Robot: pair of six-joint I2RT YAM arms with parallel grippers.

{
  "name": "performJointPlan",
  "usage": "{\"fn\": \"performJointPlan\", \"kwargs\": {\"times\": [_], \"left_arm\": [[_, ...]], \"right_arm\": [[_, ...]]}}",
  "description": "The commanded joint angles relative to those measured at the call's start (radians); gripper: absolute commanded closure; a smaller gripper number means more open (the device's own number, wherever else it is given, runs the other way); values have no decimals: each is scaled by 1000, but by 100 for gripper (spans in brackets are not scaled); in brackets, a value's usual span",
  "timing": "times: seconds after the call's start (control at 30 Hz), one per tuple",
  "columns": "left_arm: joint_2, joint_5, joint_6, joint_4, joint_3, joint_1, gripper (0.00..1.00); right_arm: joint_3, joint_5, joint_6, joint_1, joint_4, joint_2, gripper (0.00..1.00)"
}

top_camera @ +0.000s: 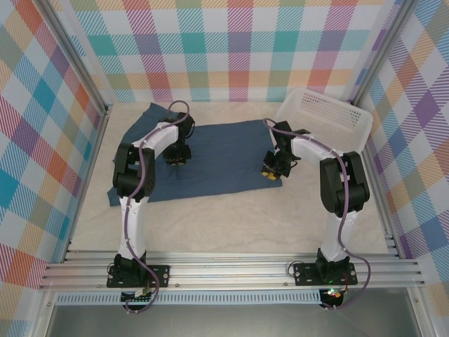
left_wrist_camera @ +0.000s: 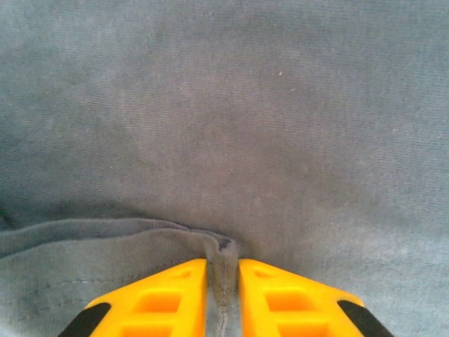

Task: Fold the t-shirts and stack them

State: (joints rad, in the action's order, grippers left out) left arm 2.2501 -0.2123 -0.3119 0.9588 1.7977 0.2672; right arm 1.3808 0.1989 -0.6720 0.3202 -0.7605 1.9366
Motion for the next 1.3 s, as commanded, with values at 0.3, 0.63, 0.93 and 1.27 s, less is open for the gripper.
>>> {"fn": "performJointPlan", "kwargs": {"times": [0.3,0.63,0.93,1.27], "left_arm": [[-57,-59,41,-23,-23,32,98],[-60,-65,41,-39,-37,32,85],[-3,-81,54,-2,50,21,84],[3,-59,49,8,31,17,83]], "right_arm": [[12,25,-5,-5,-20,-36,79],[12,31,-1,-4,-20,-33,79],[-3,29,0,-5,-20,-45,79],[10,30,-3,-6,-19,-33,79]]}}
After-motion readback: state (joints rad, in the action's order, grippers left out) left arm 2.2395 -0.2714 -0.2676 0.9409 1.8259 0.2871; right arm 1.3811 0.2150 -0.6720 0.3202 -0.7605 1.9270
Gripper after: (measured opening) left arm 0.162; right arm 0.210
